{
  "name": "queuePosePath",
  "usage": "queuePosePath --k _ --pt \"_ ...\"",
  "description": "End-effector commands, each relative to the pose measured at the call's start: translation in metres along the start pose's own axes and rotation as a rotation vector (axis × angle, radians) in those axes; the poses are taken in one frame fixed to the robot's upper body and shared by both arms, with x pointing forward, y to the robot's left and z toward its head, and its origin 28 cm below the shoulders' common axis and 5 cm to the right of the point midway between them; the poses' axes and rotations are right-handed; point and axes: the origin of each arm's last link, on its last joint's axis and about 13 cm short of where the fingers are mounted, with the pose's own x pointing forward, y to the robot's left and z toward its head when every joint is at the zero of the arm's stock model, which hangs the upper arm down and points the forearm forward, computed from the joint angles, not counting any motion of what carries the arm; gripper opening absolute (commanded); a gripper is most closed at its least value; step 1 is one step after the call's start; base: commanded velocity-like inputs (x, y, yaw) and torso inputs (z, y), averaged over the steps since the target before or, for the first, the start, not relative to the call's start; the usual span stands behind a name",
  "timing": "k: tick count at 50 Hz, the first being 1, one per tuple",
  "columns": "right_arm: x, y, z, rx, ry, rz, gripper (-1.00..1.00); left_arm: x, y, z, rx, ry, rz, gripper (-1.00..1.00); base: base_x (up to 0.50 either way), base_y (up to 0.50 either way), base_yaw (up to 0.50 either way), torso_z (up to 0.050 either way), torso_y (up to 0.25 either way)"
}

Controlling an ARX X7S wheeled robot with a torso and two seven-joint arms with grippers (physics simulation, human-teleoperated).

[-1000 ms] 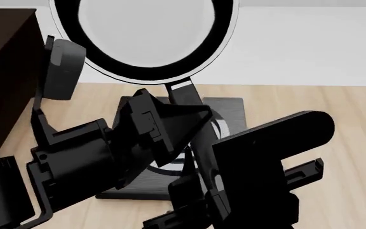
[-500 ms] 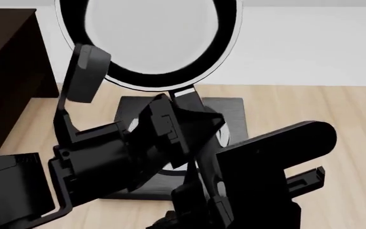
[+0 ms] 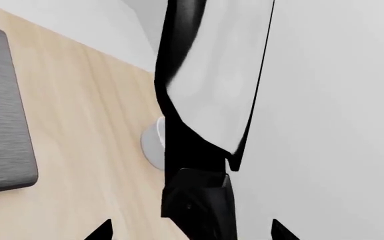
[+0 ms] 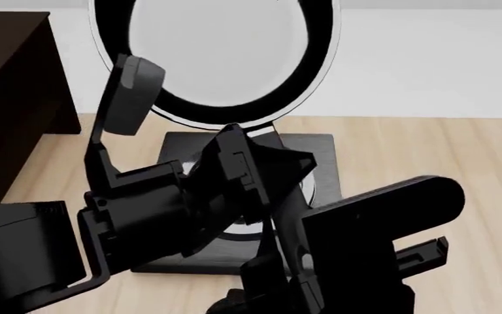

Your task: Put the frying pan on the cabinet shelf.

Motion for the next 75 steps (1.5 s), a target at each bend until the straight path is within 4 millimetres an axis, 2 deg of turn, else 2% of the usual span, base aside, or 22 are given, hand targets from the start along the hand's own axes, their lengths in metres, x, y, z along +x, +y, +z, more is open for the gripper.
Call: queuePosePath --k 1,4,5,22,30,36,37,47,62,75 --pt "0.0 -0.002 0.004 0.0 -0.045 -0.054 -1.0 0.0 0.002 0.006 -0.029 -0.039 0.009 1.0 0.0 0.0 0.0 0.0 0.0" --pt "0.0 -0.002 0.005 0.0 -0.045 -0.055 -1.0 0.0 0.003 0.007 -0.034 -0.045 0.013 1.0 0.0 0.0 0.0 0.0 0.003" --pt "0.0 -0.002 0.005 0.0 -0.045 -0.055 -1.0 -0.001 0.002 0.007 -0.035 -0.046 0.013 -1.0 0.0 0.0 0.0 0.0 0.0" --pt "0.0 -0.001 0.004 0.002 -0.043 -0.056 -1.0 -0.002 0.001 0.009 -0.034 -0.064 0.022 -1.0 0.0 0.0 0.0 0.001 0.002" --pt "0.0 0.0 0.002 0.0 -0.035 -0.053 -1.0 -0.007 0.001 0.019 0.012 -0.09 0.028 -1.0 0.0 0.0 0.0 0.001 0.003" --pt "-0.001 0.0 0.001 -0.007 -0.026 -0.051 -1.0 -0.011 -0.004 0.038 0.036 -0.17 0.044 -1.0 0.0 0.0 0.0 0.0 0.002" --pt "-0.001 0.0 0.001 -0.013 -0.027 -0.055 1.0 -0.011 -0.004 0.04 0.039 -0.178 0.049 -1.0 0.0 0.0 0.0 0.0 0.0" --pt "-0.001 0.003 -0.008 -0.002 0.017 -0.03 1.0 -0.01 0.004 0.057 0.044 -0.292 0.099 -1.0 0.0 0.0 0.0 0.001 0.002" --pt "0.0 0.003 -0.011 0.019 0.033 -0.023 1.0 -0.011 0.018 0.082 -0.01 -0.407 0.157 -1.0 0.0 0.0 0.0 0.001 0.002" --pt "0.001 0.003 -0.008 0.023 0.03 -0.023 1.0 -0.03 0.024 0.112 -0.097 -0.477 0.155 -1.0 0.0 0.0 0.0 0.0 0.002"
